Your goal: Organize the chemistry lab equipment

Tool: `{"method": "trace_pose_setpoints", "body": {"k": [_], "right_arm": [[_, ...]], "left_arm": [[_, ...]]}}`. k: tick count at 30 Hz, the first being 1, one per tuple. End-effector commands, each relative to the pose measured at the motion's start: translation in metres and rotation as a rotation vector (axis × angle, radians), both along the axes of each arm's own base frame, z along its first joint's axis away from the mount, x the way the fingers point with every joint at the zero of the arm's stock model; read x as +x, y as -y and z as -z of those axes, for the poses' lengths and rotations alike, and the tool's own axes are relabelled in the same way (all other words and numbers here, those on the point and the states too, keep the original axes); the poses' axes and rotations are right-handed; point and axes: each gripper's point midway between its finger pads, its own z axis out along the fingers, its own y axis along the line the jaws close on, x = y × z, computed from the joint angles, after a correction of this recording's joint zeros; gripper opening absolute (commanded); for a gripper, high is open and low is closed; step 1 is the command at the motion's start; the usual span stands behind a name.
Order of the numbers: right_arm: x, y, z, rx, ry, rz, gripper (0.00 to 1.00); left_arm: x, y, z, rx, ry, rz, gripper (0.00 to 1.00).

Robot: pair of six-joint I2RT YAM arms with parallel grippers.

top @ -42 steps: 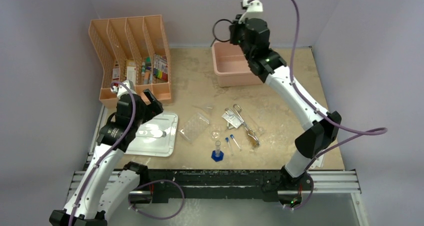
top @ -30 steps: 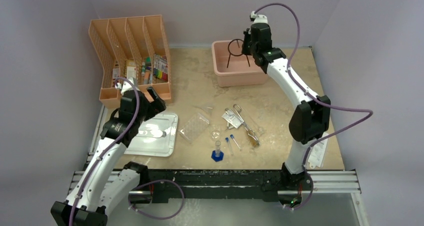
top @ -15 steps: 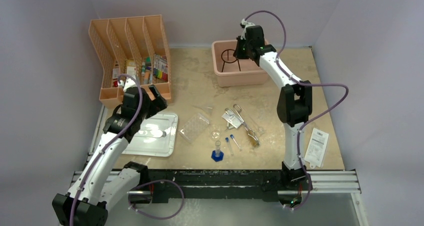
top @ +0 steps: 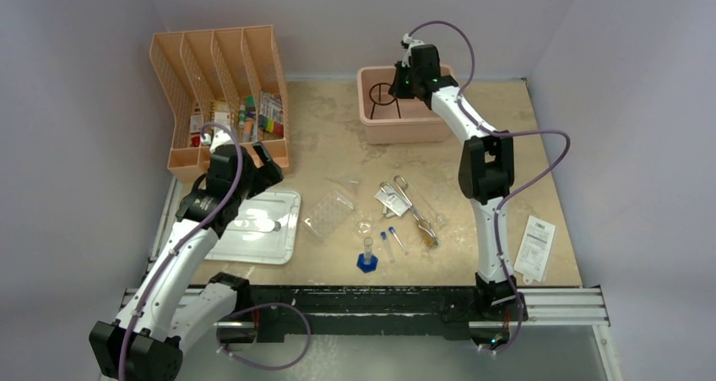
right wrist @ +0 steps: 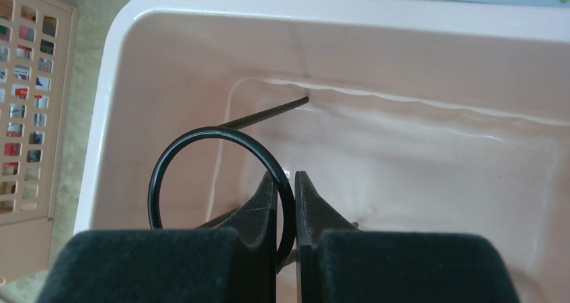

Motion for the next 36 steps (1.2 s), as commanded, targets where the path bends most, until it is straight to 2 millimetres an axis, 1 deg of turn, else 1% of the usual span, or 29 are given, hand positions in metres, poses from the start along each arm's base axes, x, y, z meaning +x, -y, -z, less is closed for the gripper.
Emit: {"method": "trace_pose_setpoints", "body": {"k": [1,3,4,7,8,10,13,16,18,19,20,21,22,23,24,27,29,32,35,36], "right_arm": [[0.024,-0.003,-0.057,0.063,0.153,0.025,0.01],[0.026,-0.003,-0.059,0.067,0.157,0.031,0.1],[0.026,-0.003,-0.06,0.07,0.16,0.033,0.17],[0.026,-0.003,-0.07,0.084,0.17,0.041,0.34],[0.025,-0.003,-0.076,0.091,0.175,0.045,0.37],[0.022,-0.003,-0.09,0.105,0.191,0.046,0.41],[0.016,0.002,-0.113,0.109,0.219,0.064,0.48],[0.005,0.009,-0.135,0.102,0.233,0.081,0.55],[-0.006,0.016,-0.15,0.094,0.24,0.099,0.59],[-0.015,0.022,-0.166,0.091,0.259,0.117,0.61],[-0.02,0.026,-0.164,0.08,0.251,0.131,0.61],[-0.032,0.031,-0.18,0.08,0.274,0.136,0.63],[-0.043,0.034,-0.186,0.081,0.28,0.136,0.64],[-0.054,0.038,-0.177,0.073,0.258,0.138,0.64],[-0.066,0.04,-0.18,0.077,0.258,0.137,0.64],[-0.103,0.046,-0.175,0.076,0.231,0.134,0.65],[-0.128,0.048,-0.167,0.073,0.201,0.127,0.65],[-0.164,0.05,-0.143,0.02,0.155,0.127,0.66],[-0.196,0.051,-0.106,-0.076,0.072,0.11,0.67],[-0.207,0.052,-0.09,-0.116,0.031,0.11,0.67]], "left_arm": [[0.013,0.001,-0.027,0.006,0.092,0.008,0.89],[0.012,0.002,-0.026,0.005,0.09,0.011,0.89],[0.012,0.002,-0.026,0.007,0.09,0.013,0.89],[0.011,0.002,-0.028,0.01,0.096,0.02,0.89],[0.011,0.002,-0.029,0.013,0.097,0.021,0.89],[0.01,0.001,-0.031,0.015,0.1,0.024,0.89],[0.008,0.001,-0.035,0.017,0.109,0.026,0.89],[0.007,0.0,-0.039,0.019,0.118,0.03,0.89],[0.005,0.001,-0.042,0.018,0.121,0.039,0.89],[0.004,0.002,-0.045,0.015,0.127,0.048,0.89],[0.003,0.003,-0.045,0.014,0.129,0.057,0.9],[0.002,0.004,-0.047,0.011,0.135,0.065,0.9],[0.001,0.005,-0.048,0.01,0.137,0.076,0.9],[-0.001,0.006,-0.049,0.007,0.14,0.086,0.9],[-0.002,0.008,-0.05,0.004,0.144,0.098,0.9],[-0.005,0.012,-0.051,-0.004,0.149,0.128,0.9],[-0.006,0.014,-0.051,-0.01,0.152,0.14,0.9],[-0.006,0.02,-0.051,-0.022,0.152,0.168,0.9],[-0.004,0.024,-0.051,-0.036,0.157,0.188,0.9],[-0.003,0.026,-0.051,-0.04,0.158,0.191,0.9]]}}
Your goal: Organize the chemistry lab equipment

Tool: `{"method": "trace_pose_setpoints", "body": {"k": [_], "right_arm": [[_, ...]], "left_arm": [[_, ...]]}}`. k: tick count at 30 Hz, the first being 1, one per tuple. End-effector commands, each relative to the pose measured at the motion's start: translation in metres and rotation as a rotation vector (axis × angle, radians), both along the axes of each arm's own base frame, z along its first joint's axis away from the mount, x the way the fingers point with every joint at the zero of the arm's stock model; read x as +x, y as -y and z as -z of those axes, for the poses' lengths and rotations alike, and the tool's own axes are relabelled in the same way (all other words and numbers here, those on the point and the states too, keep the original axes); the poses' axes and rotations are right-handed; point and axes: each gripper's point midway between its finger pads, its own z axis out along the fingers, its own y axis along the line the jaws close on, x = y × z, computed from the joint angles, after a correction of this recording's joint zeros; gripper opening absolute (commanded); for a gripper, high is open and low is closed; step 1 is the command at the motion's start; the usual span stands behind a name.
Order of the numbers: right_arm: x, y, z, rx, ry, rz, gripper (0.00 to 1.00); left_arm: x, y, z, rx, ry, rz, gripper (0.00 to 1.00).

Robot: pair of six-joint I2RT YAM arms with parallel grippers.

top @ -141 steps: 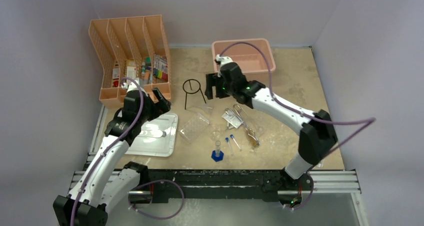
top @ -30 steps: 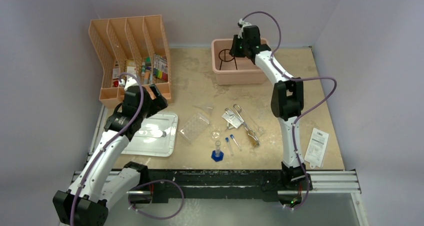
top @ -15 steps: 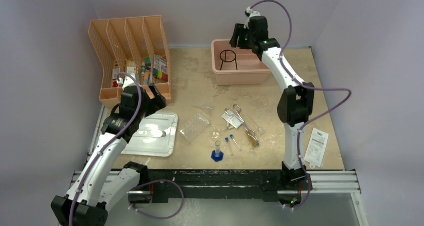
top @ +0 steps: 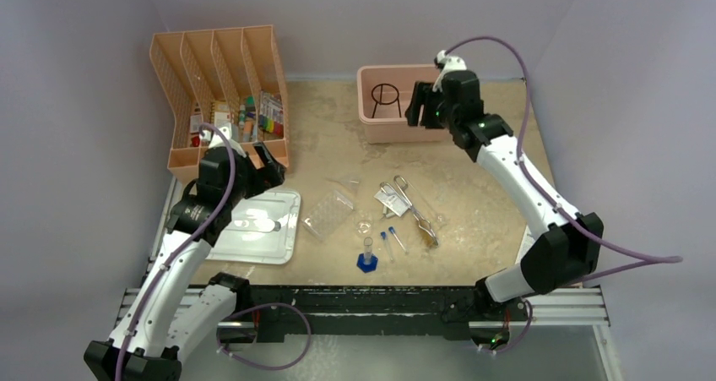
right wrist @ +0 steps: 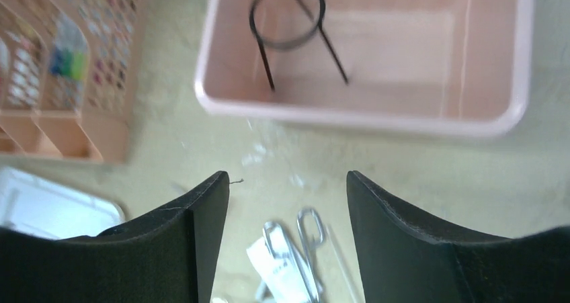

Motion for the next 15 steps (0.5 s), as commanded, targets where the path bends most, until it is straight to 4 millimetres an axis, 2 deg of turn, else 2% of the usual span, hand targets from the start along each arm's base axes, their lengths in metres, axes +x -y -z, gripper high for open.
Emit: {"method": "trace_pose_setpoints", "body": {"k": [1,4,7,11,15], "right_arm": [[-0.043,0.005,0.069,-0.156,-0.177,0.009,0.67],[-0.068,0.009,0.117,-0.187,-0.299,0.005,0.67],[-0.088,0.011,0.154,-0.194,-0.387,-0.007,0.64],[-0.105,-0.005,0.17,-0.154,-0.422,-0.084,0.61],[-0.114,-0.016,0.17,-0.123,-0.417,-0.144,0.61]], "left_arm": [[0.009,0.012,-0.022,-0.027,0.075,0.061,0.9],[0.012,0.016,-0.018,-0.041,0.07,0.071,0.9],[0.016,0.021,-0.016,-0.056,0.062,0.082,0.9],[0.019,0.025,-0.013,-0.064,0.05,0.092,0.89],[0.021,0.025,-0.011,-0.065,0.044,0.09,0.87]]}}
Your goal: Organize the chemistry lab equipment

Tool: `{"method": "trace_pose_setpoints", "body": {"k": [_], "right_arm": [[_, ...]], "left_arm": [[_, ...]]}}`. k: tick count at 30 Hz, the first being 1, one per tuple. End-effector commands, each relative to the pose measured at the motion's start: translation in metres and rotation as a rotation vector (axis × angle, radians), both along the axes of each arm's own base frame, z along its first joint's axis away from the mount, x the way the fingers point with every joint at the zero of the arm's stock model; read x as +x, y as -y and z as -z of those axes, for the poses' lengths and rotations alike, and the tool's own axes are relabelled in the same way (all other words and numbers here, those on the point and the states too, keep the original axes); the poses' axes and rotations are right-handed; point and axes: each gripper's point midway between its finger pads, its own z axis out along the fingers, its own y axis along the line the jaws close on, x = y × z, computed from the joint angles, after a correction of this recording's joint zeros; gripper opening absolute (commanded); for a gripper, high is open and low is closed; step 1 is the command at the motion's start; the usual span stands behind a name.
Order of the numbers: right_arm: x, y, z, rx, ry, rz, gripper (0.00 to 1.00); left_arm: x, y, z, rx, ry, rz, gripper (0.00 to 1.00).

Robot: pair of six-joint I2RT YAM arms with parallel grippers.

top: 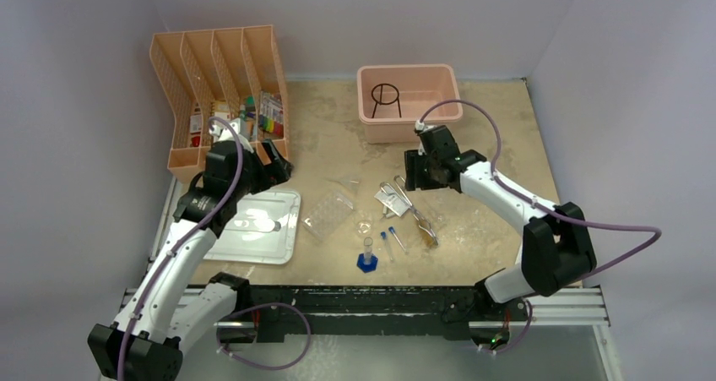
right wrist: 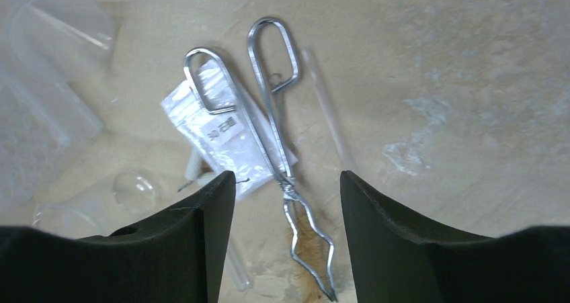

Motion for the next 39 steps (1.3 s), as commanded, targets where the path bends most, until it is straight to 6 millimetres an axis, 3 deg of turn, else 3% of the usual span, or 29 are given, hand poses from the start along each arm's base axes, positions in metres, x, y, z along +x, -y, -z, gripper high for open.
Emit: {"method": "trace_pose_setpoints", "body": {"k": [1,4,9,15,19,22,23,25,32,39], "right_arm": [[-0.002,-0.029,-0.025,0.129,0.073,-0.088,0.61],[-0.014,-0.05,-0.039,0.216,0.114,-0.202,0.62],[-0.027,-0.053,-0.041,0.23,0.087,-0.214,0.63],[-0.085,-0.094,-0.056,0.358,0.086,-0.537,0.66],[-0.111,-0.099,-0.069,0.386,0.129,-0.639,0.71],[-0.116,-0.099,-0.086,0.421,0.197,-0.649,0.76],[-0.121,-0.103,-0.103,0.468,0.234,-0.67,0.79],[-0.127,-0.109,-0.111,0.493,0.249,-0.693,0.82],[-0.155,-0.135,-0.09,0.348,0.209,-0.764,0.84],[-0.164,-0.147,-0.076,0.227,0.198,-0.79,0.79]], "left_arm": [[0.009,0.008,-0.018,-0.034,0.067,0.024,0.87],[0.007,0.013,-0.019,-0.052,0.068,0.043,0.84],[0.005,0.017,-0.021,-0.07,0.076,0.062,0.81],[0.006,0.015,-0.02,-0.071,0.079,0.05,0.81],[0.01,0.01,-0.024,-0.047,0.083,0.024,0.81],[0.014,0.005,-0.027,-0.03,0.093,-0.005,0.81],[0.017,0.005,-0.028,-0.03,0.094,-0.006,0.81],[0.018,0.006,-0.028,-0.029,0.093,-0.006,0.81],[0.018,0.002,-0.025,-0.012,0.088,-0.015,0.81],[0.019,-0.003,-0.021,0.017,0.083,-0.027,0.81]]}}
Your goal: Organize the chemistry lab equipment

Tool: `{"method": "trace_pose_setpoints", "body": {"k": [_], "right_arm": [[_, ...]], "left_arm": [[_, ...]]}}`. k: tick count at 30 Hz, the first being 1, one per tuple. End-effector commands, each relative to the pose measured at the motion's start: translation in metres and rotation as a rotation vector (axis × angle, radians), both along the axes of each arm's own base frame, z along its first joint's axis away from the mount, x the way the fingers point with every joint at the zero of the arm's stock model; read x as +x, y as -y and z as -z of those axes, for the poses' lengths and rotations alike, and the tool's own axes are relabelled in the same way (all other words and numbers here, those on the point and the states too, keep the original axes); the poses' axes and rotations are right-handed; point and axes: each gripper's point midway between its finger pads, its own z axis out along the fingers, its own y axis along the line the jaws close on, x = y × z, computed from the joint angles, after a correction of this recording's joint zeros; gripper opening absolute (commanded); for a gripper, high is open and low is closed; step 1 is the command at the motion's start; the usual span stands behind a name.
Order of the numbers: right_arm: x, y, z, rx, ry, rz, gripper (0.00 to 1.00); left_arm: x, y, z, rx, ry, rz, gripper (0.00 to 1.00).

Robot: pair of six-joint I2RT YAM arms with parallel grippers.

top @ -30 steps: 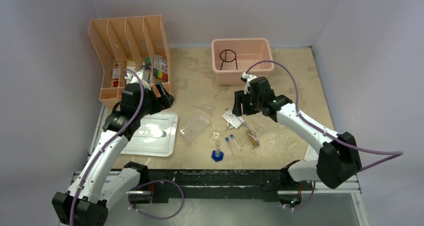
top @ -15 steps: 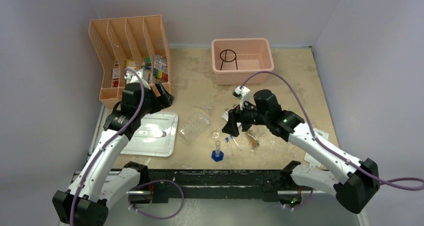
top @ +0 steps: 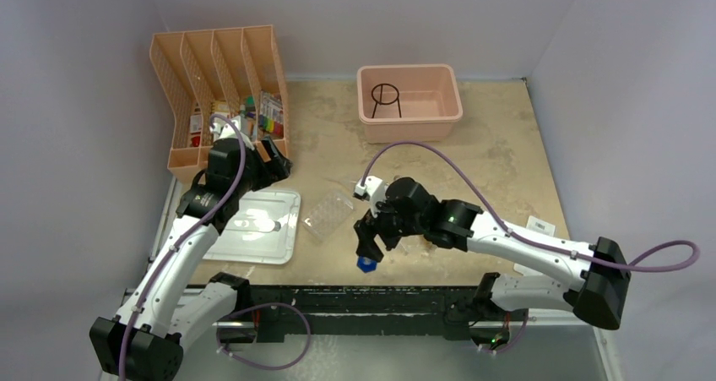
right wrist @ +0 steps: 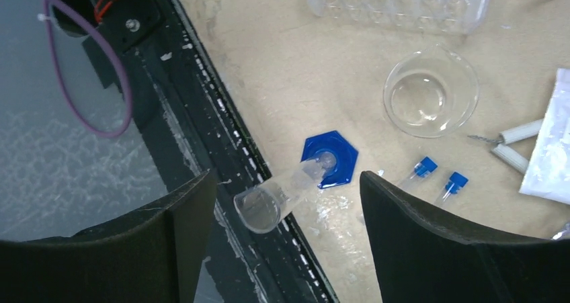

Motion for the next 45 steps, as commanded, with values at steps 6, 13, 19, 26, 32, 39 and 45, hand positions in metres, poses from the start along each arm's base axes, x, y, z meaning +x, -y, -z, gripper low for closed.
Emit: {"method": "trace_pose_setpoints", "body": {"k": [6,13,19,26,32,39,45], "right_arm": [[0.02,-0.012,-0.008,-0.088,0.131,0.069,0.59],[0.016,-0.007,-0.006,-0.113,0.125,0.054,0.37],[0.013,-0.003,-0.017,-0.118,0.107,0.063,0.28],[0.003,-0.005,-0.053,-0.025,0.071,0.045,0.27],[0.011,-0.01,-0.105,0.144,0.08,0.026,0.27],[0.087,-0.002,-0.173,0.333,0.17,0.166,0.27],[0.171,0.017,-0.216,0.413,0.249,0.351,0.26]], "left_arm": [[0.009,-0.005,-0.022,0.029,0.075,-0.017,0.81],[0.009,-0.007,-0.019,0.041,0.068,-0.024,0.81],[0.01,-0.006,-0.019,0.037,0.067,-0.024,0.81],[0.011,-0.005,-0.018,0.031,0.066,-0.024,0.81],[0.012,-0.005,-0.02,0.027,0.073,-0.028,0.81],[0.016,-0.009,-0.025,0.03,0.092,-0.056,0.81],[0.017,-0.01,-0.028,0.022,0.098,-0.067,0.81]]}}
